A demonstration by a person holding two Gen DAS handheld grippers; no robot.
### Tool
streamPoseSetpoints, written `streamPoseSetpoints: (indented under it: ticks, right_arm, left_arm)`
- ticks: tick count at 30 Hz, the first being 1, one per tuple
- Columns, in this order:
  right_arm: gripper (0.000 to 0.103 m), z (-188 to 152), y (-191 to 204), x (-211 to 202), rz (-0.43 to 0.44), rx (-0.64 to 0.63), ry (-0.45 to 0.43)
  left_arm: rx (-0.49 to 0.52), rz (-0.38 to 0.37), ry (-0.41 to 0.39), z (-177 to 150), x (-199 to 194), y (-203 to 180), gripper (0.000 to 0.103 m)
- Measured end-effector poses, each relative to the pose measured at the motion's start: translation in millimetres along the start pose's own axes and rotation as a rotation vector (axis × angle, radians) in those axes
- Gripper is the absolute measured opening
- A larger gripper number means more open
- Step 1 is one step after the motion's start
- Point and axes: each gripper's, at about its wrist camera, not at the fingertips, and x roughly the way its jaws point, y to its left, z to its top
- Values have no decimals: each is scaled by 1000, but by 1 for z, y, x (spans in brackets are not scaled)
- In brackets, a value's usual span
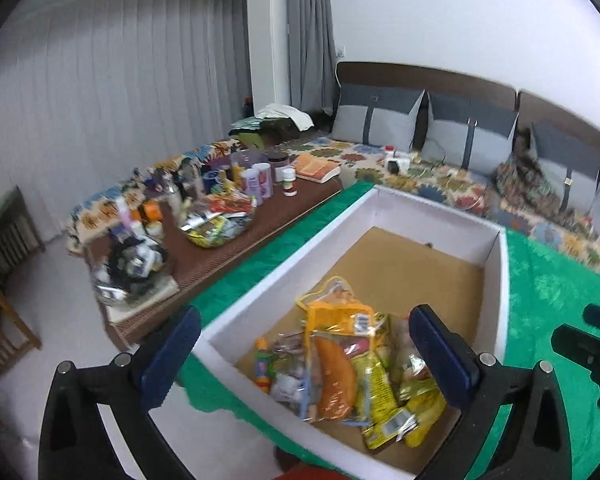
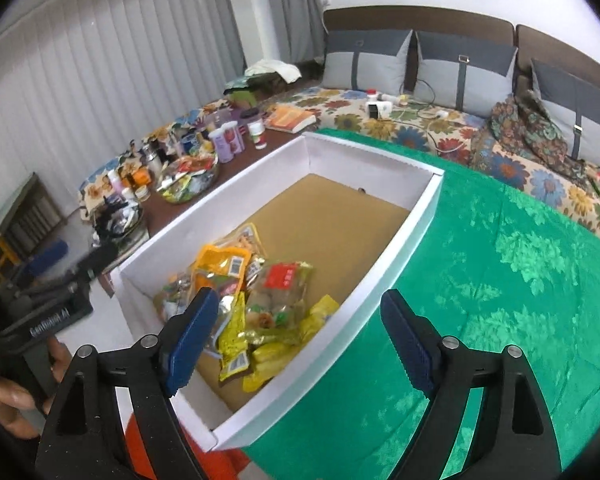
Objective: Organize snacks
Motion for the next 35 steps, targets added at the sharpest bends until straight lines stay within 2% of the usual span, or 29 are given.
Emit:
streamPoseSetpoints:
  ticks: [3,5,10,12,35]
  right_arm:
    - [86,-1,9,-4,-8,-29,13]
    - [86,0,17,-5,-12,-38,18]
    - [86,0,30,-11,-16,-52,32]
    - [86,-1,34,-11,-22,-61,40]
    - [86,-9,42,6,-27,-60,81]
  left_arm:
    - [43,40,31,1,-4,-5,103]
    - [35,58,55,0,-2,-3,103]
    - [-27,31,157,-2,12,10,103]
    - [-30,25,175,-4,16,11,103]
    - [7,59,138,-9,19,10,103]
